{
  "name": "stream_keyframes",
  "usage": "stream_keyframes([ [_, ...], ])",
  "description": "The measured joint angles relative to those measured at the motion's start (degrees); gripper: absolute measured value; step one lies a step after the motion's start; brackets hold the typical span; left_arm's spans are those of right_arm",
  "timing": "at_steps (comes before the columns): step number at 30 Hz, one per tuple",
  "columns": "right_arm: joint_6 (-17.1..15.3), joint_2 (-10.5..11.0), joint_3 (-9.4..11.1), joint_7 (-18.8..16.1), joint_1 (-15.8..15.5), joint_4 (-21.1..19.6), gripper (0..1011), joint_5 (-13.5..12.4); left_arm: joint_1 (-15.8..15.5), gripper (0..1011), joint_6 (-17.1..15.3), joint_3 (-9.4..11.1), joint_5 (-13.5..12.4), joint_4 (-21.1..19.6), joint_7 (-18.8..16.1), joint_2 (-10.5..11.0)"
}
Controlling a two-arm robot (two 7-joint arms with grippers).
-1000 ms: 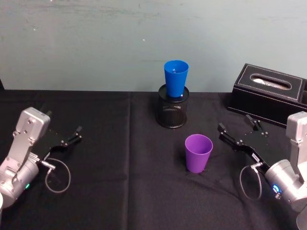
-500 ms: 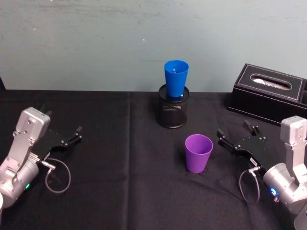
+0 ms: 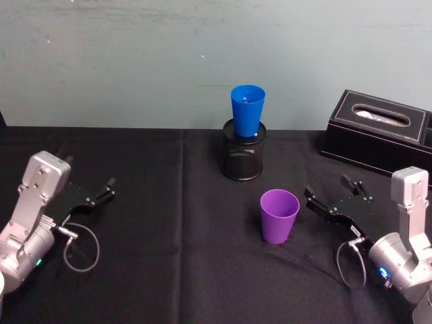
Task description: Pick up one cup with a gripper and tap it against the other cup.
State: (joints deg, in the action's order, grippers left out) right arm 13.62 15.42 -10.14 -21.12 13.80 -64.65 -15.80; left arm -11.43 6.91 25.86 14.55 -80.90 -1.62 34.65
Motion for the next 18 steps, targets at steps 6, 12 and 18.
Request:
stream_keyframes([
  [6,0.0,0.0,0.0,0.0,0.0,0.0,1003,0.0,0.0,1011,0.0,0.0,0.0,0.0,0.0,0.0],
  [12,0.0,0.0,-0.1,0.0,0.0,0.0,1003,0.0,0.0,1011,0.0,0.0,0.0,0.0,0.0,0.0],
  [18,0.0,0.1,-0.1,0.0,0.0,0.0,1003,0.0,0.0,1011,0.0,0.0,0.0,0.0,0.0,0.0],
])
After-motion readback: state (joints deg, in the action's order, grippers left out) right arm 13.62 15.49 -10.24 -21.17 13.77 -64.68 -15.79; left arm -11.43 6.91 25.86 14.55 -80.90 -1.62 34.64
